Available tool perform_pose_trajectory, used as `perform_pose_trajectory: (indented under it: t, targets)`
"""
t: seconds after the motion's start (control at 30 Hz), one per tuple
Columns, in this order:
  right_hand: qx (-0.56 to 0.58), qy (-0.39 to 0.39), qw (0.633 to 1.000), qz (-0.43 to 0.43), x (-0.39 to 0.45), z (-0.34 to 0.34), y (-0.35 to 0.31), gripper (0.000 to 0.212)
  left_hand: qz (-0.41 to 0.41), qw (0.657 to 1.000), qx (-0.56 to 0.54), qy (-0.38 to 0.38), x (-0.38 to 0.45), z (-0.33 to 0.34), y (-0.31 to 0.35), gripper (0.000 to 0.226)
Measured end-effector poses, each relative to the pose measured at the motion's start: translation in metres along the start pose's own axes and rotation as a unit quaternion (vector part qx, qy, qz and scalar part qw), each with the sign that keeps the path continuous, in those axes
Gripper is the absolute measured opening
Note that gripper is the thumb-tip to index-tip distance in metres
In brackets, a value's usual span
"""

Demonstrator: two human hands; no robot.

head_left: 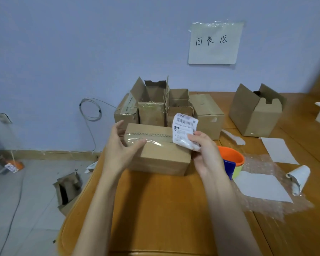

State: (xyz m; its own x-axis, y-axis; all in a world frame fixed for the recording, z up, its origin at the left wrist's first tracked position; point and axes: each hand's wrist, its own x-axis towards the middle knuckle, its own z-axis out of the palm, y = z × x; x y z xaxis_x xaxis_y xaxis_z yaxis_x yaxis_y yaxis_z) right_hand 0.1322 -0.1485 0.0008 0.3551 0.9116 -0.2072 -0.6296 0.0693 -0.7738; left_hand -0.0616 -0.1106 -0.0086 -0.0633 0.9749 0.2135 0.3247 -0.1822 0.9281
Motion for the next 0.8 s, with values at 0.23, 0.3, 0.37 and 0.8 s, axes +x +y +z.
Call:
perform_pose_trajectory:
  t: [0.23, 0.3, 0.37, 0.8]
  targets:
    - [-0.111, -0.099, 0.989, -0.004, -0.038, -0.016, -0.003, 0.02, -0.097, 0.983, -0.154, -0.001, 0.012, 0.015, -0.016, 0.047]
    - [-0.193, -0.167, 0.966, 0.039, -0.048, -0.019, 0.0, 0.02, -0.138, 0.979, -0.147, 0.032, 0.014, 0.026, -0.02, 0.059]
    - [-0.246, -0.219, 0.942, 0.064, -0.052, -0.021, -0.005, 0.02, -0.118, 0.984, -0.122, 0.057, 0.019, 0.033, -0.025, 0.067]
    - [-0.285, -0.078, 0.954, -0.047, -0.022, -0.025, -0.021, 0.013, -0.102, 0.96, -0.225, -0.135, 0.028, 0.04, -0.035, 0.059]
